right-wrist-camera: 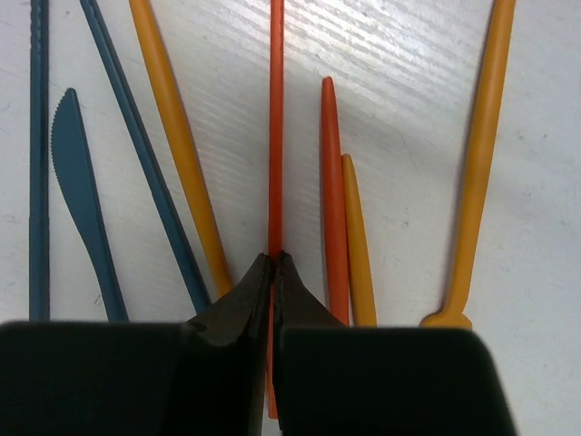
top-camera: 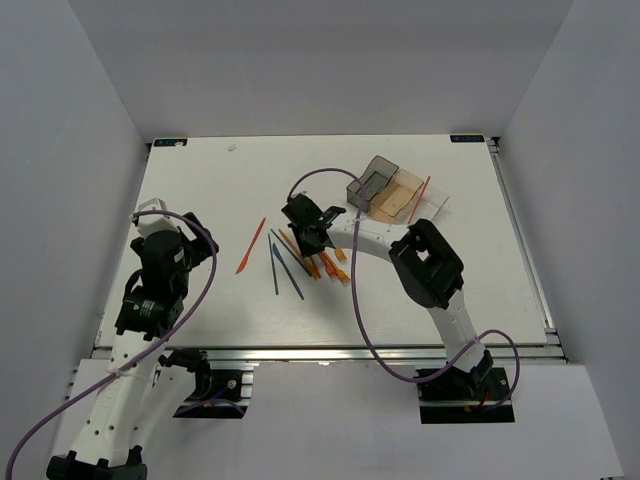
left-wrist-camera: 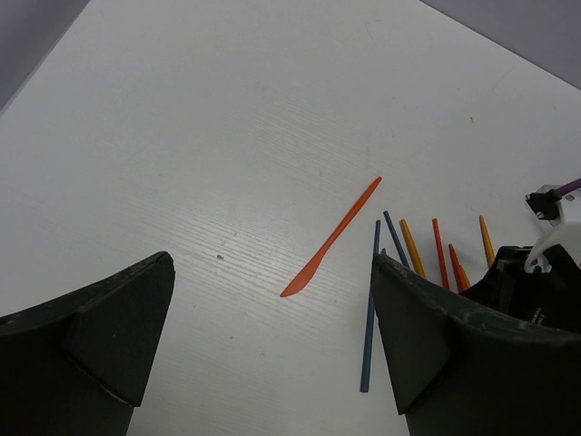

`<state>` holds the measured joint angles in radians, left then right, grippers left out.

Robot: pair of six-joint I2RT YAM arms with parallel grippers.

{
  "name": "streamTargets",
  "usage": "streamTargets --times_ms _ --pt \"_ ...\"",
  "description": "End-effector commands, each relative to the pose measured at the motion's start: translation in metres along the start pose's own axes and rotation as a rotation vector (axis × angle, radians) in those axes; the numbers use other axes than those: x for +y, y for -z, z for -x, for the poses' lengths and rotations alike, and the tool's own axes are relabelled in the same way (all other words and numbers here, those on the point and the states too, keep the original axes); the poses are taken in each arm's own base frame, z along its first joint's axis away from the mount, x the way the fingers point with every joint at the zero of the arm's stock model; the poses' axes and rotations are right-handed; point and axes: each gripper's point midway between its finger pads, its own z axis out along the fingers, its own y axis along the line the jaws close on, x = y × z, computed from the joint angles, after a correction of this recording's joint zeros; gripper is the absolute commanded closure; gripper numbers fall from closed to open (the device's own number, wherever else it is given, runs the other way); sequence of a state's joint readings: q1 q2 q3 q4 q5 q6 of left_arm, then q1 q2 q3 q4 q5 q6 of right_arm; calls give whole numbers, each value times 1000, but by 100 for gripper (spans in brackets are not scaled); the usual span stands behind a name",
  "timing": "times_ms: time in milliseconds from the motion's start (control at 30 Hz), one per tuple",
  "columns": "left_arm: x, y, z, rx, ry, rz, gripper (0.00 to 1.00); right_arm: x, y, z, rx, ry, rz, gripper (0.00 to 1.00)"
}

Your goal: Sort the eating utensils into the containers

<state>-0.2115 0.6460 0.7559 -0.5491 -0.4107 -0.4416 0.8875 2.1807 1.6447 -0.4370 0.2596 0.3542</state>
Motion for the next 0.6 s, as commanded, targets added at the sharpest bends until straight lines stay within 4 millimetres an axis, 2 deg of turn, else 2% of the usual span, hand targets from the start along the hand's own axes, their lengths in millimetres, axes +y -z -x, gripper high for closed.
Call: streamTargets --times_ms 0,33,100,133,200,233,267,300,333,400,433,467,500,533,567 --pt "-1 2 2 -6 -3 -9 2 1 18 2 -14 -64 11 100" --pt "-1 1 2 -5 -4 -8 2 4 31 15 -56 -81 34 100" --pt "-1 1 2 -5 -4 -8 2 7 45 27 -102 -101 57 100" --pt "-1 1 2 -6 -3 -6 2 6 61 38 -144 -117 69 100" --pt "-1 1 2 -6 -3 -6 2 -6 76 51 -191 -148 65 100" --pt "-1 1 1 -3 -3 -6 2 -23 89 59 -221 -180 55 100" --pt "-1 1 2 -6 -2 -6 2 -34 94 64 -240 -199 44 100" --pt "-1 1 1 -5 -3 -5 2 -50 99 68 -260 -227 11 100" --pt "-1 1 2 -7 -2 -4 2 -80 107 71 -279 -278 -30 100" --pt "0 2 2 -8 -1 -5 2 -120 114 76 -322 -348 -104 100" --pt "-1 2 2 -9 1 -7 2 -158 124 83 -364 -419 -159 100" --pt "-1 2 2 -9 -1 -7 2 -181 121 74 -364 -470 -203 100" --pt "-1 2 3 -10 0 -8 2 -203 124 78 -408 -520 -252 100" --pt "-1 2 2 -8 0 -7 2 -238 130 77 -430 -586 -309 100" --pt "-1 2 2 -7 -2 -8 2 -254 132 75 -446 -637 -341 100"
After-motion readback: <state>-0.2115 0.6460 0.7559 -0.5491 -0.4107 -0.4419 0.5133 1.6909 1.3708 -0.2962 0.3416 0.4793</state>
